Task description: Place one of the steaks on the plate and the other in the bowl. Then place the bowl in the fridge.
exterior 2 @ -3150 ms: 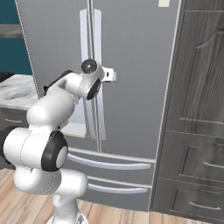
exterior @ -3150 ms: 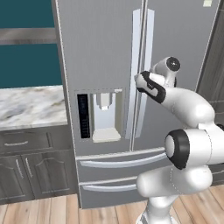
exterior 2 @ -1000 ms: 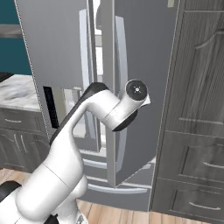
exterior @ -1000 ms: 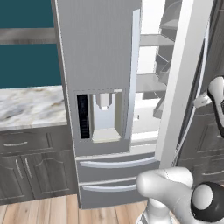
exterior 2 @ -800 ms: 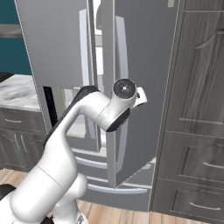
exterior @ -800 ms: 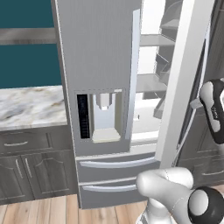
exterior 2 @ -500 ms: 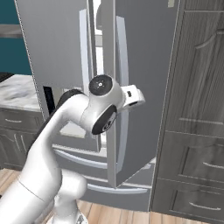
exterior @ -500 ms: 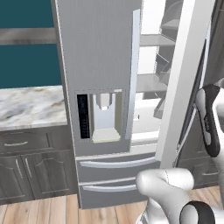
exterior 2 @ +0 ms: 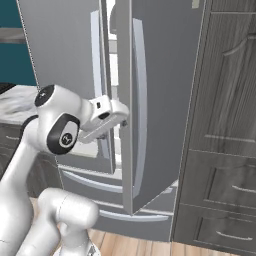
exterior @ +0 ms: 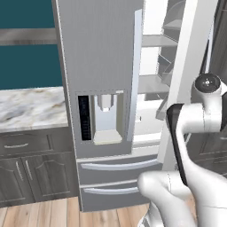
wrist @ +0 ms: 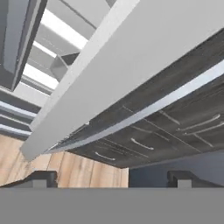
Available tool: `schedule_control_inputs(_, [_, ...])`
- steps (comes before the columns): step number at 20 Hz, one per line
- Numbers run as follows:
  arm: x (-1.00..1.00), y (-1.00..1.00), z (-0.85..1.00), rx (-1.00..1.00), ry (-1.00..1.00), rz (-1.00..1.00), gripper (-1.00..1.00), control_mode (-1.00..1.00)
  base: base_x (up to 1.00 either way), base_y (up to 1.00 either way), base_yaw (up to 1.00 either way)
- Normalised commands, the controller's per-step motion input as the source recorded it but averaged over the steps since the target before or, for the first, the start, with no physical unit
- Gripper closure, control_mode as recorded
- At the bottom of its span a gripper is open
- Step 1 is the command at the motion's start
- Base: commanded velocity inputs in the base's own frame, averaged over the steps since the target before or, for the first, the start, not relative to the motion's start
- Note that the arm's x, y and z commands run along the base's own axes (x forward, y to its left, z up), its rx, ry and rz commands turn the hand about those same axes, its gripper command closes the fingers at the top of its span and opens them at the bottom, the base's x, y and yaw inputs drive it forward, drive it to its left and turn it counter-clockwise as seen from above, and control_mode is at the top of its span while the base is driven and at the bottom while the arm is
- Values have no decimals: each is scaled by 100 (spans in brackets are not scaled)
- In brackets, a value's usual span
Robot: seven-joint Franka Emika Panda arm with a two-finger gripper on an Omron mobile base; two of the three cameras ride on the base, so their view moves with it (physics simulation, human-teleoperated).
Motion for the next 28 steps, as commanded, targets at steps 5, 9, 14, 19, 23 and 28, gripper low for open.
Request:
schedule_control_inputs(5, [22,94,-4,-17,27,-10,-100,-100,0,0,0])
schedule_control_inputs(9, [22,85,-27,-2,6,-1,-100,-100,0,0,0])
schedule_control_inputs(14, [27,54,-83,-13,15,5,-100,-100,0,0,0])
schedule_control_inputs(19, [60,0,-59,-16,13,0,-100,-100,0,0,0])
schedule_control_inputs(23, [100,-10,-68,-20,7,1,-100,-100,0,0,0])
schedule_control_inputs(28, [88,-33,-38,-13,12,8,-100,-100,0,0,0])
